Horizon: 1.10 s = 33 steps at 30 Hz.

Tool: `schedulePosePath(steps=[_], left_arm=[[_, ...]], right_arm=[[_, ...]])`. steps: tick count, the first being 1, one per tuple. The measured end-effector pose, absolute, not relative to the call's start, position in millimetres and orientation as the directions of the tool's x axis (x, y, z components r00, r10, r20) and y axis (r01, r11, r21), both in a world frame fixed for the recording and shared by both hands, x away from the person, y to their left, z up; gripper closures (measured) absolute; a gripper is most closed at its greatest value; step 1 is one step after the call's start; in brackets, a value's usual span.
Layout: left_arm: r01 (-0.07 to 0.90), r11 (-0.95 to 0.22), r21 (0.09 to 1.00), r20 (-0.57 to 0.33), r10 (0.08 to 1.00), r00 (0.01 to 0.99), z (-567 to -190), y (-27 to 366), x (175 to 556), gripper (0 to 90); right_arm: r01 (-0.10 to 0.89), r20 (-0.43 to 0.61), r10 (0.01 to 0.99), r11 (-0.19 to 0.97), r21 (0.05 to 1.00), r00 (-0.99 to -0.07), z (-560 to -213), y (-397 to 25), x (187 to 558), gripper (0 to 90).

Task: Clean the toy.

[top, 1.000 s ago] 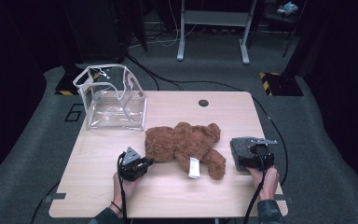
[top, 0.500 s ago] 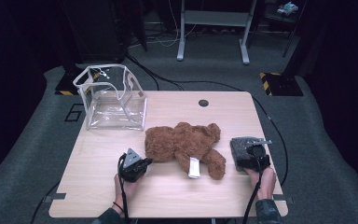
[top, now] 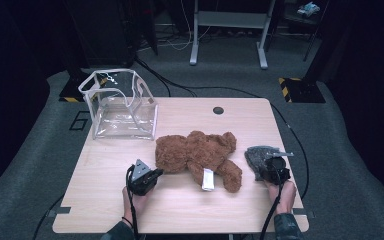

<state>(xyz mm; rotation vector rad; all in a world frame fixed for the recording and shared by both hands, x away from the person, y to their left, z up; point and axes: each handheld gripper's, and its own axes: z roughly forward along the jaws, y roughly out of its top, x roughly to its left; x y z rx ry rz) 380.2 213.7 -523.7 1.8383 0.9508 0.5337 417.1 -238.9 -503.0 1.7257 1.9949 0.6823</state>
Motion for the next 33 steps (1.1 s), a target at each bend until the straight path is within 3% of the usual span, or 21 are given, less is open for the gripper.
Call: schedulePosePath(steps=[10, 33], left_arm=[[0.365, -0.220, 0.904, -0.045, 0.803, 0.595, -524.4, 212.4, 380.6, 89.7], [0.365, -0.239, 0.900, -0.027, 0.804, 0.594, -524.1, 211.1, 380.2, 89.7]], right_arm=[[0.772, 0.089, 0.989, 0.035, 0.635, -0.118, -498.0, -249.3, 413.8, 77.2], [0.668, 0.063, 0.974, 0.102, 0.737, -0.219, -435.3, -234.4, 402.6, 77.5]])
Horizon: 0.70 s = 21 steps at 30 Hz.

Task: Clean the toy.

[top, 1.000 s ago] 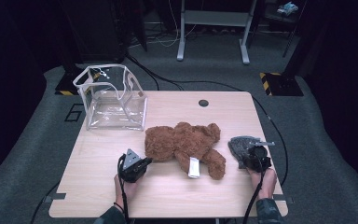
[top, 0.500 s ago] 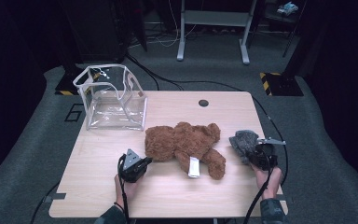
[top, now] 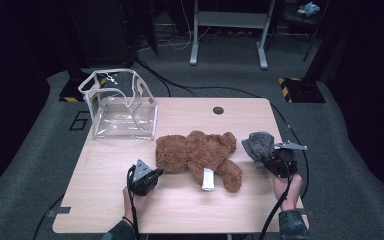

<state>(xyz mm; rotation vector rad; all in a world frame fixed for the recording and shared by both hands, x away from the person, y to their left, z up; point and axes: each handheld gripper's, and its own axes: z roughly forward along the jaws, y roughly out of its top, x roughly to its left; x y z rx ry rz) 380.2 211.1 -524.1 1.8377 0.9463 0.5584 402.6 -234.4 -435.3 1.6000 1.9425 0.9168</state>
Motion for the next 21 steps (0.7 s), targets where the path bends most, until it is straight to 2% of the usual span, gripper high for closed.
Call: schedulePosePath(steps=[21], left_arm=[[0.367, -0.253, 0.895, -0.019, 0.801, 0.598, -523.7, 210.9, 380.1, 89.7]], right_arm=[[0.602, 0.036, 0.937, 0.194, 0.775, -0.348, -387.9, -190.8, 405.6, 77.2]])
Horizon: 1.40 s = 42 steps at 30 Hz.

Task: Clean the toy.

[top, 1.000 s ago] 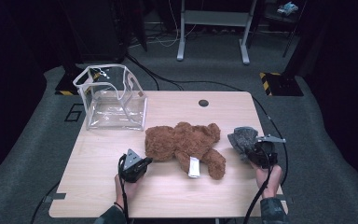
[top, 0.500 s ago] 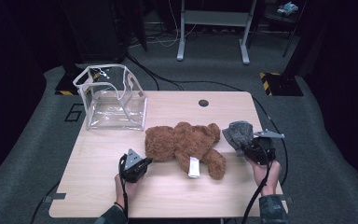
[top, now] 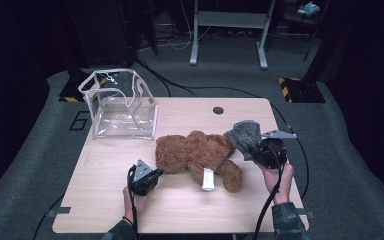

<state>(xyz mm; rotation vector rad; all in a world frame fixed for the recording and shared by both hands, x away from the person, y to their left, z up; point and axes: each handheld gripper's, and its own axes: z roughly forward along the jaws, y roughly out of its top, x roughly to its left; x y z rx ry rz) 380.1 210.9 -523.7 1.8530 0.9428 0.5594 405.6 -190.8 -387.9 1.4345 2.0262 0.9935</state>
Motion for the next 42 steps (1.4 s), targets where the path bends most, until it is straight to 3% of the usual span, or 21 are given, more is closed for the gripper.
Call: schedulePosePath(steps=[15, 42], left_arm=[[0.372, -0.247, 0.895, -0.026, 0.803, 0.595, -524.0, 210.7, 381.0, 89.6], [0.369, -0.249, 0.895, -0.022, 0.803, 0.596, -524.4, 209.9, 381.3, 89.7]], right_arm=[[0.562, 0.045, 0.887, 0.252, 0.788, -0.460, -368.9, -146.5, 413.8, 77.2], [0.496, 0.036, 0.730, 0.425, 0.757, -0.682, -379.0, -16.1, 428.0, 76.8]])
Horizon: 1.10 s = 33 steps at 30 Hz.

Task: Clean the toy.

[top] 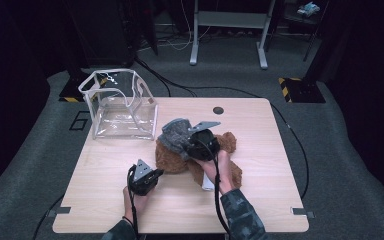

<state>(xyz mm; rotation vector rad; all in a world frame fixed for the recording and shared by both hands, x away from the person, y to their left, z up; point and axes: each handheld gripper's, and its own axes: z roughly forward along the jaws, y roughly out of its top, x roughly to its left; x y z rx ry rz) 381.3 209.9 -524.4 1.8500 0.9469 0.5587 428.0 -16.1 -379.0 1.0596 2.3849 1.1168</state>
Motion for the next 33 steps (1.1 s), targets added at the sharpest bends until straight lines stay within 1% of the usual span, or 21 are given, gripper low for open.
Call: schedulePosePath(steps=[2, 5, 6, 9, 15, 16, 17, 18, 21, 26, 33], left_arm=[[0.368, -0.251, 0.895, -0.020, 0.802, 0.596, -524.4, 209.8, 381.2, 89.7], [0.368, -0.265, 0.891, -0.010, 0.800, 0.600, -523.8, 210.3, 381.1, 89.7], [0.367, -0.251, 0.896, -0.018, 0.805, 0.594, -524.5, 209.6, 381.3, 89.7], [0.369, -0.250, 0.895, -0.020, 0.805, 0.594, -524.4, 209.7, 381.3, 89.7], [0.361, -0.254, 0.897, -0.010, 0.805, 0.593, -524.2, 210.6, 380.7, 89.7], [0.361, -0.254, 0.897, -0.011, 0.805, 0.593, -524.1, 210.5, 380.4, 89.7], [0.360, -0.256, 0.897, -0.008, 0.805, 0.593, -524.1, 210.5, 380.5, 89.7], [0.365, -0.257, 0.895, -0.012, 0.803, 0.596, -523.7, 210.6, 380.0, 89.8], [0.366, -0.256, 0.894, -0.014, 0.803, 0.596, -523.8, 210.4, 380.2, 89.7], [0.366, -0.261, 0.893, -0.010, 0.802, 0.598, -523.7, 210.4, 380.3, 89.7], [0.364, -0.262, 0.894, -0.009, 0.802, 0.598, -523.9, 209.9, 380.3, 89.7]], right_arm=[[0.484, 0.027, 0.715, 0.443, 0.755, -0.698, -383.7, -6.0, 429.9, 76.8], [0.516, 0.023, 0.729, 0.461, 0.722, -0.684, -392.7, 6.3, 431.0, 76.8], [0.511, 0.001, 0.731, 0.475, 0.716, -0.682, -398.3, 7.4, 434.5, 76.8], [0.523, 0.008, 0.739, 0.470, 0.711, -0.674, -401.3, 6.2, 435.3, 76.8], [0.523, -0.042, 0.759, 0.486, 0.700, -0.649, -404.9, -3.4, 436.2, 76.8], [0.520, -0.065, 0.765, 0.495, 0.696, -0.641, -406.0, -11.6, 437.5, 76.8], [0.520, -0.065, 0.765, 0.495, 0.696, -0.641, -406.0, -11.6, 437.5, 76.8], [0.548, -0.044, 0.791, 0.462, 0.697, -0.610, -406.6, -20.7, 438.0, 76.9], [0.550, -0.044, 0.798, 0.452, 0.702, -0.600, -406.1, -30.3, 438.8, 76.9], [0.577, -0.043, 0.834, 0.416, 0.702, -0.550, -403.9, -58.6, 438.9, 76.9], [0.606, -0.025, 0.868, 0.367, 0.705, -0.496, -405.9, -87.0, 439.8, 76.8]])
